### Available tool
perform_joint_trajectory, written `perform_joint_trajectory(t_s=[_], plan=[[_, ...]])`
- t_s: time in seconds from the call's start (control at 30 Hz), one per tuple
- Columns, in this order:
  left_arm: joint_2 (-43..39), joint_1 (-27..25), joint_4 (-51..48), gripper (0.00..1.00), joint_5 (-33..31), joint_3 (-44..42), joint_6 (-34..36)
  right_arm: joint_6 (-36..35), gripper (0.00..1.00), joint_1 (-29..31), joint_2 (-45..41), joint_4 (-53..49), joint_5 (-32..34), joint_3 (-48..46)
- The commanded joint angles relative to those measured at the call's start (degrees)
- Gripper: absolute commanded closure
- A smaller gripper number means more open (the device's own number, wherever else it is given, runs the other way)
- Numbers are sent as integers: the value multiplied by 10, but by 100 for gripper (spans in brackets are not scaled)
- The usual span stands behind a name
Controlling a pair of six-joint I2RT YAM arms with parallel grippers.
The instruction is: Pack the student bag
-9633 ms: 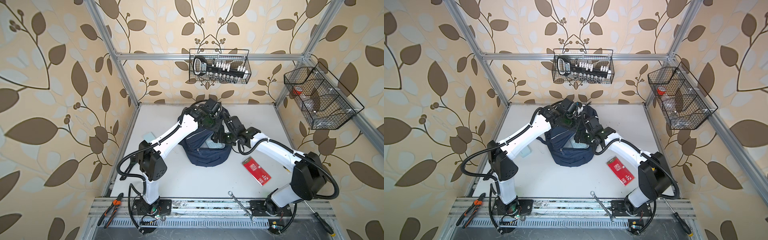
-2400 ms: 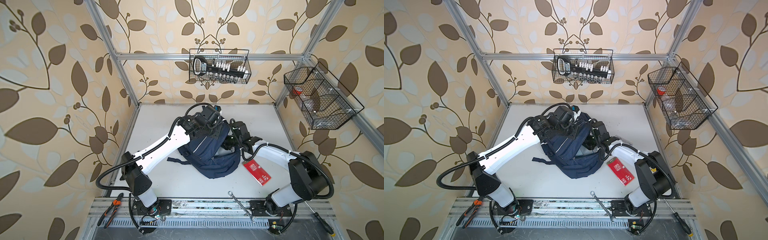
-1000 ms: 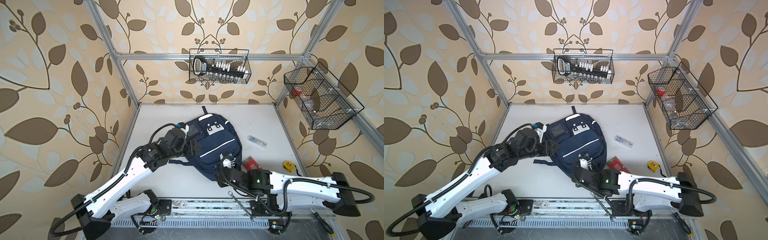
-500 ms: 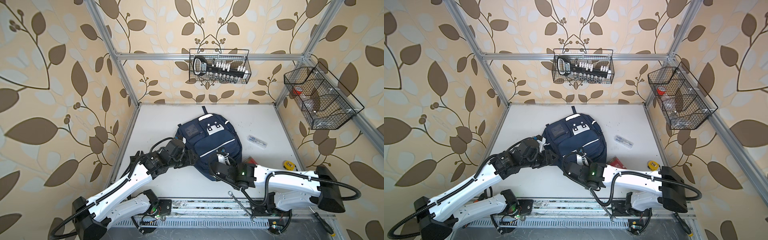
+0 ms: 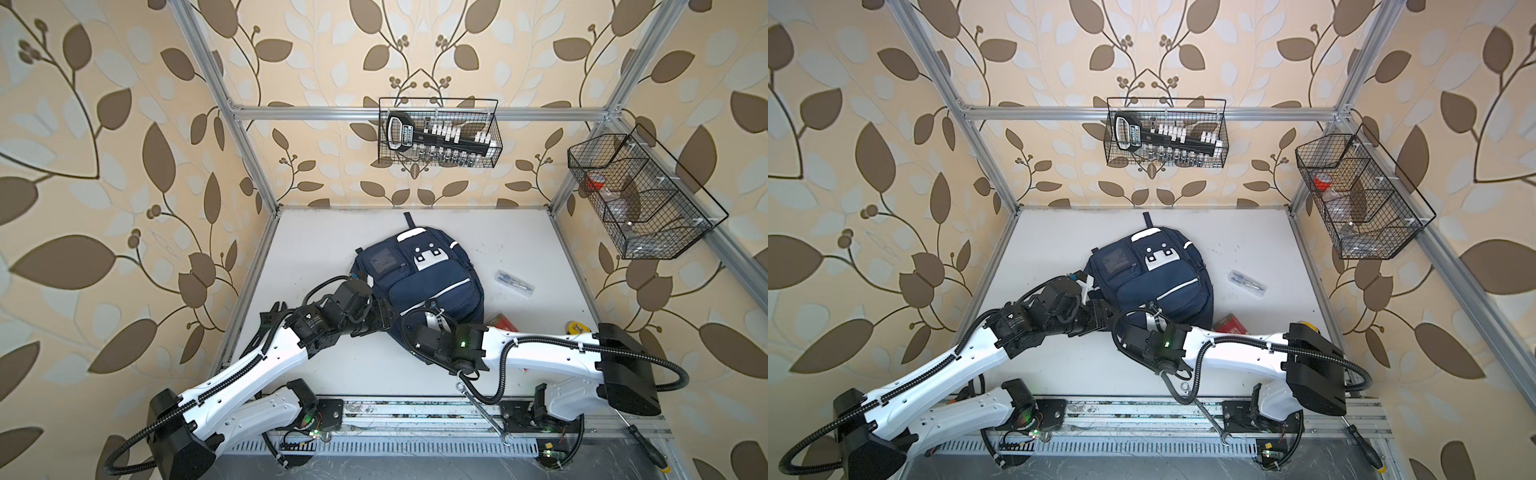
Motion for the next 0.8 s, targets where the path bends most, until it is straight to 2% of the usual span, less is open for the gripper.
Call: perform_joint_trajectory(t_s=[0.0, 0.03, 0.13, 0.17, 0.33, 0.47, 0.57, 0.73, 0.77], plan=[[6, 6, 21, 43, 11, 0, 2, -8, 94, -14, 10, -7, 9, 15], [9, 6, 24, 42, 12, -3, 2, -11, 100, -15, 3, -7, 9, 15], [12, 9, 36, 41, 21, -6, -3, -12, 100, -16, -31, -2, -2, 17], [13, 9, 42, 41, 28, -5, -7, -34, 100, -15, -44, 7, -13, 15], [28, 1, 107, 43, 95, -10, -52, -70, 100, -36, -132, 67, -93, -7], [26, -40, 155, 42, 81, -34, -101, -78, 100, -70, -173, 100, -164, -22], [22, -61, 165, 40, 56, -50, -132, -72, 100, -74, -161, 87, -164, -25], [59, -63, 207, 41, 65, -82, -169, -34, 68, -68, -126, 76, -154, -40], [73, -63, 217, 42, 71, -83, -173, -27, 66, -66, -124, 77, -150, -46]])
